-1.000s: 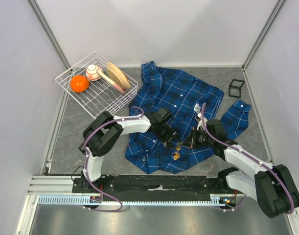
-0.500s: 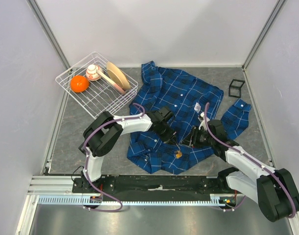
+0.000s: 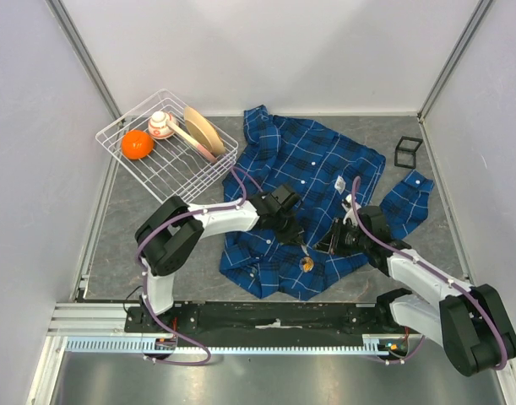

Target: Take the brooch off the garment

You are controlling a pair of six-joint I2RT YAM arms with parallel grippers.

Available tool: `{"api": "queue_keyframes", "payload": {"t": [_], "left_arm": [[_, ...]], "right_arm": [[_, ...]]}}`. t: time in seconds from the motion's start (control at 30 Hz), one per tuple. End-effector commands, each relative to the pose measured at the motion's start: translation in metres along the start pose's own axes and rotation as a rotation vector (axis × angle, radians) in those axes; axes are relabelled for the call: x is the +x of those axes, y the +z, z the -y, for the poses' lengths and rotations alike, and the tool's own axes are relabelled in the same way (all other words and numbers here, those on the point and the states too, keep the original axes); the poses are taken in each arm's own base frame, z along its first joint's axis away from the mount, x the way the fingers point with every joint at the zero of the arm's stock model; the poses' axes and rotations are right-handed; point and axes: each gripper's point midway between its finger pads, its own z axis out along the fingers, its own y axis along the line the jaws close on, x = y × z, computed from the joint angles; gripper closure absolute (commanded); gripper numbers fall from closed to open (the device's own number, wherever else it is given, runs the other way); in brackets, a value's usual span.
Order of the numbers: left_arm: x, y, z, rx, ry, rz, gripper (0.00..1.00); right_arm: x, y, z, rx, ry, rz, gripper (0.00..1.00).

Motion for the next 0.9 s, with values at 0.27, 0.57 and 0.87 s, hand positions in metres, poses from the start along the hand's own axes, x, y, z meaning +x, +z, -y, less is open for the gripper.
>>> {"api": "queue_keyframes", "payload": {"t": [0.27, 0.57, 0.87], "left_arm": [[-0.006, -0.015, 0.033, 0.208, 0.155, 0.085, 0.74], [-0.005, -0.017, 0.036, 0.246, 0.173, 0.09, 0.71], [-0.002, -0.017, 0.034, 0.25, 0.201, 0.091, 0.94]], "right_arm": [[0.0, 0.001, -0.018, -0.106, -0.058, -0.028, 0.83], [0.006, 0.006, -0.016, -0.113, -0.052, -0.045, 0.87], [0.002, 0.005, -0.007, -0.044, -0.011, -0.004, 0.88]]}}
